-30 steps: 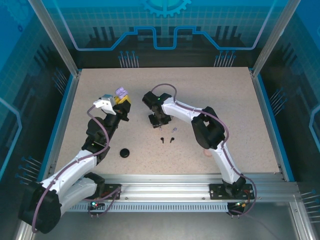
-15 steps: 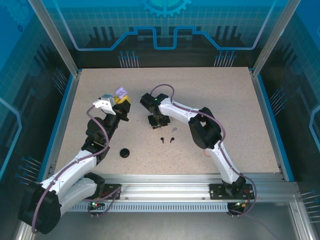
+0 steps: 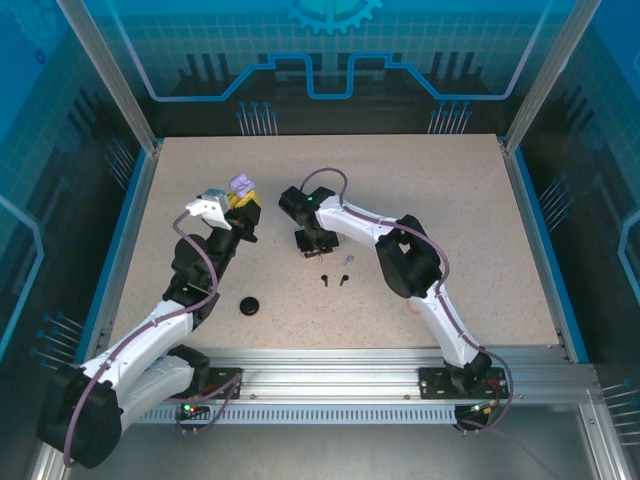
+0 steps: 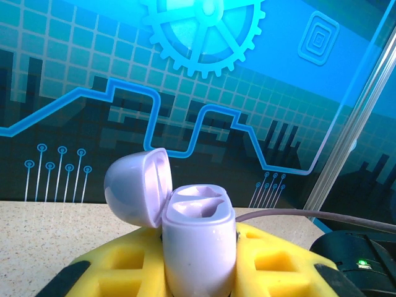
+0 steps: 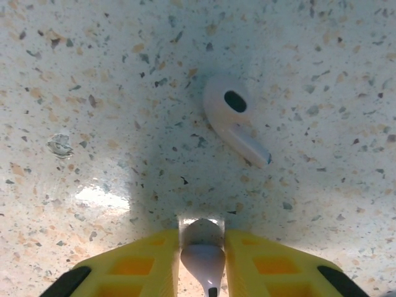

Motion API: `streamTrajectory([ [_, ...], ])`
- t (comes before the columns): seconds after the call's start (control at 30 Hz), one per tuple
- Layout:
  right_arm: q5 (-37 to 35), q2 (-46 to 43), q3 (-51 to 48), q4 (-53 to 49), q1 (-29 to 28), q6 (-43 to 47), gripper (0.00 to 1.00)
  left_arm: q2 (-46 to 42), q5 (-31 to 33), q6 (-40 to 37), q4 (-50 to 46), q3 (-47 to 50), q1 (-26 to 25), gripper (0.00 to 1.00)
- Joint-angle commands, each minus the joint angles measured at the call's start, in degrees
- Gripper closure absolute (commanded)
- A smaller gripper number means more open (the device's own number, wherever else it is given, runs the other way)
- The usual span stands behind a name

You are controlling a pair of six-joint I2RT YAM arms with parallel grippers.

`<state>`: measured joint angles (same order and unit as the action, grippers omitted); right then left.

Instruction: Insert wireless bluetooth earbuds into charging case

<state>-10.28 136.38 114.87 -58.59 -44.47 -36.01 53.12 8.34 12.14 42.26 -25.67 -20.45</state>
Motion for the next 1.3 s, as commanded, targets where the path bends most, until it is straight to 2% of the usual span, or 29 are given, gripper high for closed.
streamTrajectory([
  [0.0,-2.0,2.4,0.0,-4.3,-0.1,0.0,0.78,-1.2,-0.3,1.0,0.5,-1.4,0.5,1.0],
  [0.13,-1.7,1.2,-1.0,-3.2,0.0,0.7,0.86,-1.4,-1.3,1.2,-0.4,-1.6,0.5,1.0],
  [0.23,-1.5,-0.3,-2.3,-2.0,0.0,1.1,0.88,-1.6,-1.9,1.5,-1.1,-1.6,0.5,1.0],
  [0.37,-1.1,-2.8,-4.1,-0.5,0.3,1.1,0.89,-1.5,-4.9,1.8,-1.6,-1.7,0.5,1.0],
  [0.6,-0.4,-11.0,-7.6,2.0,1.4,1.1,0.89,-0.9,-14.3,0.6,-0.3,-1.1,0.4,1.0],
  [0.77,0.1,-17.7,-11.4,3.9,3.5,1.7,0.89,-0.6,-18.0,0.8,-0.8,-2.6,0.2,1.0],
  [1.03,1.8,-29.3,-10.5,2.7,9.6,4.3,0.89,3.9,-18.8,-2.8,2.2,-6.3,-3.1,1.0],
  [1.27,3.9,-33.5,-0.1,-1.4,12.5,8.0,0.89,10.8,-16.5,-8.2,6.6,-9.9,-5.8,1.0],
])
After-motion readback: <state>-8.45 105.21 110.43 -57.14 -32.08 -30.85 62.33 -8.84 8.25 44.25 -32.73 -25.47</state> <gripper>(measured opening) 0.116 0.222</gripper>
